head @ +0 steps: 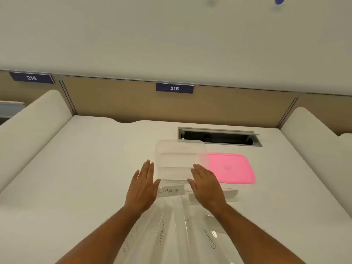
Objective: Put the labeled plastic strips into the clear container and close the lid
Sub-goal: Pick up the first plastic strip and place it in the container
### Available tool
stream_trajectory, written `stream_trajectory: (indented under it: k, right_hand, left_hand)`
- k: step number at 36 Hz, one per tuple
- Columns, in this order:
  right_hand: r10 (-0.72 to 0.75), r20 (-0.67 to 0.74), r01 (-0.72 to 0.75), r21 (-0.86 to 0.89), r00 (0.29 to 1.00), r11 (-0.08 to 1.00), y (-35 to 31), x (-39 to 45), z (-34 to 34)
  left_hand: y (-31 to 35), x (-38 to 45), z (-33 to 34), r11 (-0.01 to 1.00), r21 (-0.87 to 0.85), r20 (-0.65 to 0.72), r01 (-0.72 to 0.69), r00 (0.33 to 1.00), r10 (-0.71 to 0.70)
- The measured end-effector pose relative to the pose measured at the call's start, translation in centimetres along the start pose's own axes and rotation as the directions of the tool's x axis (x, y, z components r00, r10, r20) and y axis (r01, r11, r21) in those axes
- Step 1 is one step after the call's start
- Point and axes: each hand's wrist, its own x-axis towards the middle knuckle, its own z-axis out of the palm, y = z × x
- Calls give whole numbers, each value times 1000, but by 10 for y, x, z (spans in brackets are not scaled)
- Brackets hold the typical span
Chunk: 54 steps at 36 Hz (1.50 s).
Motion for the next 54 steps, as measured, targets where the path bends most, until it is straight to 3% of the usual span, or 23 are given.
stream_trajectory:
  k: [4,12,22,32,37,43,54]
  right_hand:
    - [-89,-49,90,6,995,996,-3,-2,8]
    - [-122,34,123,-36,992,992,-12,0,25]
    - [4,275,9,-44,961,999,-19,8,34]
    - [146,329,-186,92,933,978,-24,18,39]
    - [232,338,-324,247,912,913,-24,22,38]
    - [324,387,-481,437,863,760,-27,25,33]
    - [376,427,-569,620,822,540,-27,34,21]
  left_hand:
    - [-9,-9,4,999,2,-44,34,998,-34]
    - [-32,-22,15,985,64,66,160,984,-164]
    - [-47,-24,9,957,131,181,259,943,-280]
    - [-55,-23,15,965,47,184,259,947,-263]
    - [-58,-24,18,960,23,177,279,944,-279]
    - [-63,-26,21,962,19,169,273,947,-272]
    - [-71,-24,21,990,21,184,141,973,-143]
